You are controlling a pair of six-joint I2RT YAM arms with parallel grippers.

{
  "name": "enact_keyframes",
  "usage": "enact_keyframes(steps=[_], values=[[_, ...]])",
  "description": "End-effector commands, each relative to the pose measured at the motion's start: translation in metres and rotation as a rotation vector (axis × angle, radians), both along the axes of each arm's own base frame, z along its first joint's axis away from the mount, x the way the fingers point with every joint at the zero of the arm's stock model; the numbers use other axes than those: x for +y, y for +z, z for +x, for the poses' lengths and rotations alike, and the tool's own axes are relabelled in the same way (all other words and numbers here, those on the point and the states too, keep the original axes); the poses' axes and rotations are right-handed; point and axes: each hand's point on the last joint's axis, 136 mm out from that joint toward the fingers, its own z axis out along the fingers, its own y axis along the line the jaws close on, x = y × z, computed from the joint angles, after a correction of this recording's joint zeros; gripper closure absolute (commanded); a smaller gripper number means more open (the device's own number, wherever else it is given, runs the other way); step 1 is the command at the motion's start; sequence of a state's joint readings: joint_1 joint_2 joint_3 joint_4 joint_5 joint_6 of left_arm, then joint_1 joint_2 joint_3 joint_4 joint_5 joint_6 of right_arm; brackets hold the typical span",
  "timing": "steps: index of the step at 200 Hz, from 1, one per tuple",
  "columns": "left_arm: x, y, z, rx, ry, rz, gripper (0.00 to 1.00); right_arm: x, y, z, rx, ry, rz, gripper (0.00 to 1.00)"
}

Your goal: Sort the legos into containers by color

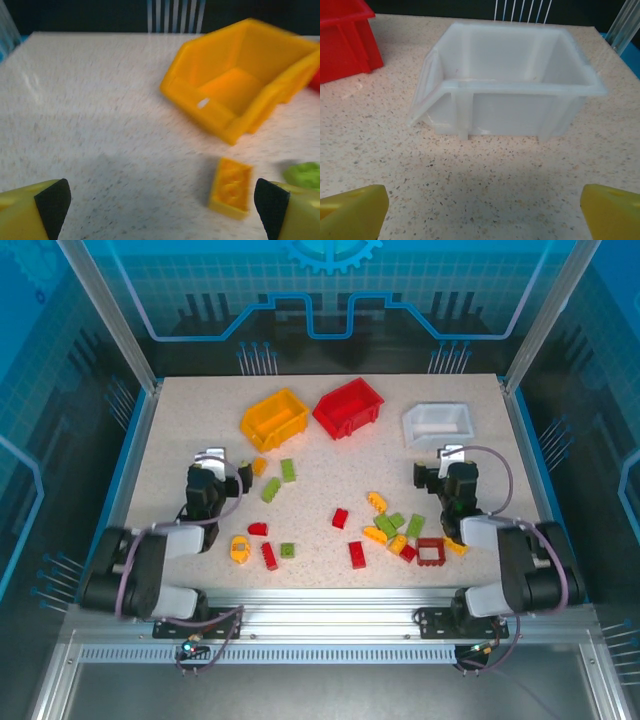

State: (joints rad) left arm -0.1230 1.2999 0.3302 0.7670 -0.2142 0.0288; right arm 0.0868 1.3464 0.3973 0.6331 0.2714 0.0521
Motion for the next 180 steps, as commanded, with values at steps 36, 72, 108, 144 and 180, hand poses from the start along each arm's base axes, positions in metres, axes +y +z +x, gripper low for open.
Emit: enact_keyframes(steps=[36, 72, 108, 144, 180], values=[[-0.076, 0.17, -0.06, -0.137, -0.209, -0.161, 0.01, 0.042, 0.194, -0.071, -0.199, 0.072, 0.312, 0.0], [-0.087, 0.158, -0.093, 0.246, -0.203, -0.429, 0.01, 0.07, 0.169, -0.126, 0.141, 0.097, 0.654, 0.01], [-0.095, 0.123, -0.099, 0.511, -0.193, -0.364, 0.01, 0.107, 0.15, -0.155, 0.27, 0.229, 0.561, 0.11], [-0.109, 0.105, -0.054, 0.581, -0.245, -0.225, 0.03, 0.154, 0.137, -0.146, 0.364, 0.386, 0.384, 0.08], [-0.105, 0.078, 0.04, 0.67, -0.218, -0.131, 0.18, 0.166, 0.122, -0.09, 0.466, 0.242, 0.39, 0.11]])
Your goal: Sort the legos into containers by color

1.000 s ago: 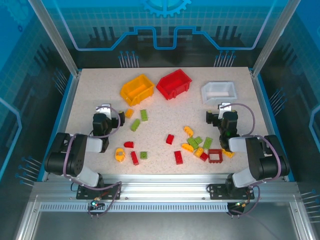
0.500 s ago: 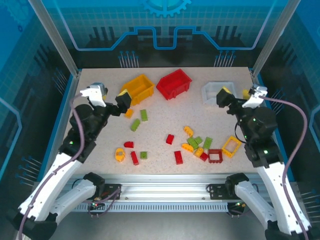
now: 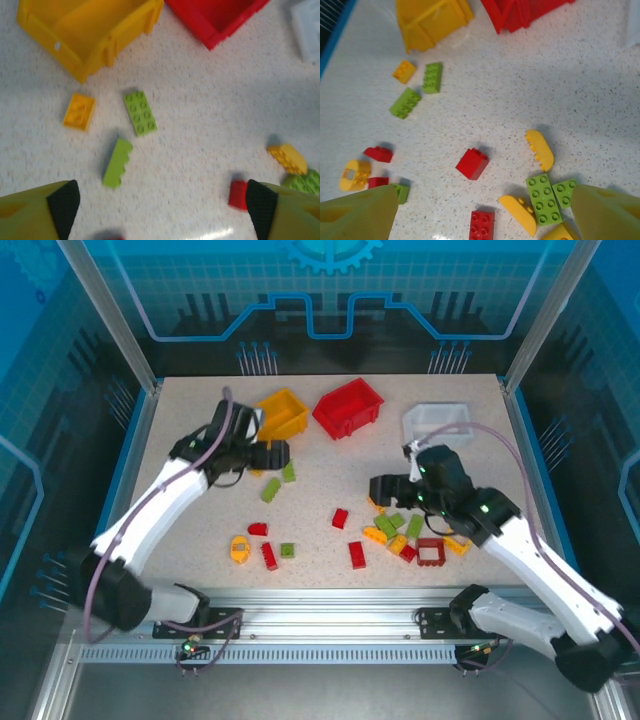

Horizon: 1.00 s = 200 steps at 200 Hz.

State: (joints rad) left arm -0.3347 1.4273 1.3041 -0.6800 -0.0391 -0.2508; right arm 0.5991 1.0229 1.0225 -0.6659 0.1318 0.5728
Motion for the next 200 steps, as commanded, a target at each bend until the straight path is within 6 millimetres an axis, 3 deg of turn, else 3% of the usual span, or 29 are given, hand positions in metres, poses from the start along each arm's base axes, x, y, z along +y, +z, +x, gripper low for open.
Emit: enact_keyframes(steps=[1, 36, 71, 107, 148, 200], values=[[0.006, -0.007, 0.05, 0.023, -0.045, 0.052, 0.18, 0.001, 0.002, 0.033, 0.039, -0.084, -0.016, 0.11], [-0.004, -0.05, 0.128, 0.071, -0.124, 0.133, 0.21, 0.009, -0.009, 0.103, 0.13, -0.278, 0.074, 0.19], [-0.006, -0.086, 0.165, 0.104, -0.169, 0.218, 0.21, 0.014, -0.025, 0.161, 0.211, -0.429, 0.152, 0.19], [-0.006, -0.112, 0.176, 0.136, -0.175, 0.239, 0.24, 0.016, -0.055, 0.213, 0.294, -0.526, 0.225, 0.18], [-0.007, -0.132, 0.176, 0.165, -0.172, 0.234, 0.3, 0.009, -0.1, 0.256, 0.366, -0.595, 0.219, 0.18], [-0.01, -0.149, 0.17, 0.205, -0.147, 0.218, 0.51, 0.012, -0.123, 0.302, 0.337, -0.564, 0.203, 0.22]])
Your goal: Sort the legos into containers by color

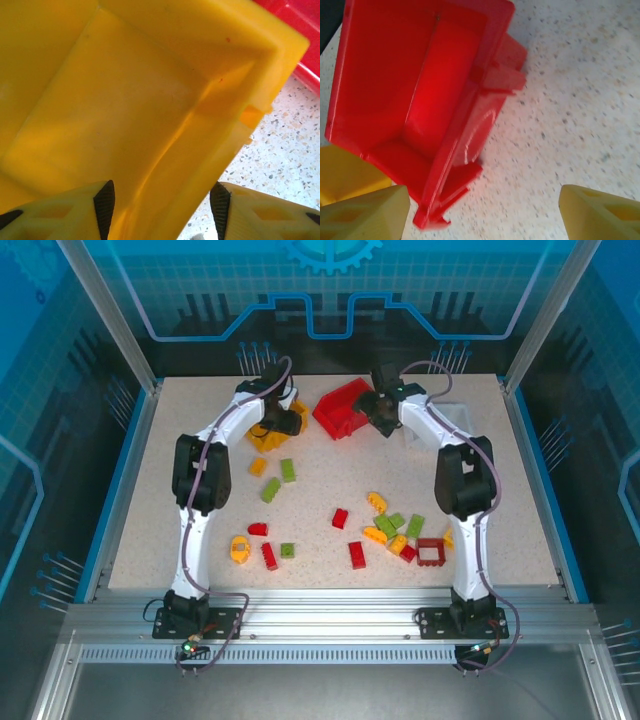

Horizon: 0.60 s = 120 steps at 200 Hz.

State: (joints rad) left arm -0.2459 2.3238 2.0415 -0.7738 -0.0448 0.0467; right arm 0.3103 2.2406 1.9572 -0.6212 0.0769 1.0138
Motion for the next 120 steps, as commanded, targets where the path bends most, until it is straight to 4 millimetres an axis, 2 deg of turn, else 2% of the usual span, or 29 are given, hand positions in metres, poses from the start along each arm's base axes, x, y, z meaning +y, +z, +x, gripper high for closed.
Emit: enact_keyframes(steps=[1, 12, 15, 30, 37, 67, 86, 120], values=[[-0.003, -0.007, -0.003, 0.022, 0.019, -0.001, 0.52, 0.003, 0.003, 0.017, -0.023, 0.022, 0.006, 0.23], [-0.003, -0.008, -0.004, 0.024, 0.034, -0.006, 0.58, 0.005, 0.006, 0.021, -0.027, 0.028, 0.007, 0.23], [-0.003, -0.008, -0.005, 0.026, 0.036, -0.009, 0.6, 0.006, -0.007, 0.021, -0.003, 0.03, 0.001, 0.24], [-0.005, -0.007, -0.006, 0.029, 0.058, -0.03, 0.68, 0.007, -0.02, 0.024, 0.029, 0.032, -0.004, 0.28], [-0.005, -0.006, -0.007, 0.031, 0.073, -0.043, 0.72, 0.008, -0.025, 0.024, 0.041, 0.039, -0.008, 0.32], [-0.013, -0.005, -0.014, 0.056, 0.123, -0.107, 0.78, 0.005, -0.041, 0.022, 0.1, 0.063, -0.06, 0.49], [-0.018, -0.006, -0.021, 0.078, 0.148, -0.13, 0.82, 0.003, -0.043, 0.018, 0.12, 0.097, -0.106, 0.58], [-0.02, -0.014, -0.043, 0.136, 0.207, -0.136, 0.9, 0.01, -0.029, 0.009, 0.099, 0.182, -0.203, 0.67]])
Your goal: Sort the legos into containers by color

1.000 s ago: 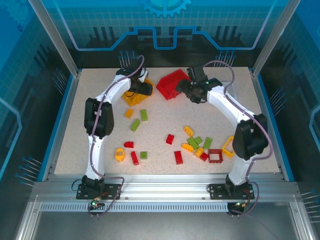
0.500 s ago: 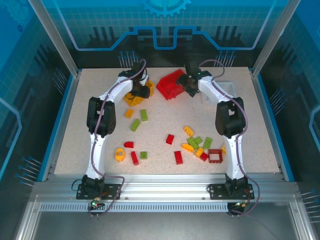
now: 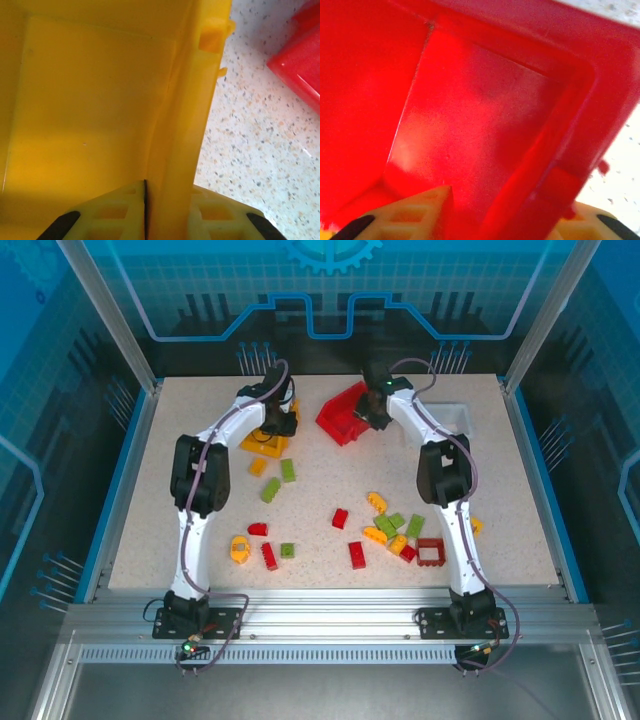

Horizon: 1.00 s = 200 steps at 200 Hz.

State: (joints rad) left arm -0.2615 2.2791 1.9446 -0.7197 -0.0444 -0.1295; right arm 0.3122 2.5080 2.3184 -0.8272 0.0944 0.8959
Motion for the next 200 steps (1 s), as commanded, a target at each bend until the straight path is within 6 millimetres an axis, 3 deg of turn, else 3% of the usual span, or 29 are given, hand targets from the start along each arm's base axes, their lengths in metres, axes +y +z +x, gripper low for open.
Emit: enact_keyframes(steps=[1, 42, 94, 111, 144, 173, 200], values=[[-0.014, -0.009, -0.032, 0.111, 0.062, -0.075, 0.91, 0.004, 0.012, -0.016, 0.018, 0.093, -0.098, 0.68], [-0.018, -0.018, -0.066, 0.174, 0.12, -0.076, 0.95, 0.019, 0.03, -0.042, 0.01, 0.221, -0.195, 0.75], [-0.032, -0.03, -0.12, 0.244, 0.158, -0.123, 0.96, 0.027, 0.036, -0.102, 0.019, 0.338, -0.259, 0.78], [-0.03, -0.028, -0.128, 0.241, 0.171, -0.119, 0.96, 0.025, 0.037, -0.12, 0.019, 0.35, -0.257, 0.78], [-0.022, -0.012, -0.11, 0.188, 0.168, -0.053, 0.98, 0.022, 0.041, -0.132, 0.007, 0.358, -0.249, 0.78], [-0.02, 0.0, -0.078, 0.145, 0.159, 0.009, 1.0, 0.029, 0.036, -0.119, 0.002, 0.386, -0.225, 0.78], [-0.021, -0.011, -0.057, 0.163, 0.171, 0.02, 1.0, 0.038, 0.031, -0.103, 0.004, 0.415, -0.208, 0.78]])
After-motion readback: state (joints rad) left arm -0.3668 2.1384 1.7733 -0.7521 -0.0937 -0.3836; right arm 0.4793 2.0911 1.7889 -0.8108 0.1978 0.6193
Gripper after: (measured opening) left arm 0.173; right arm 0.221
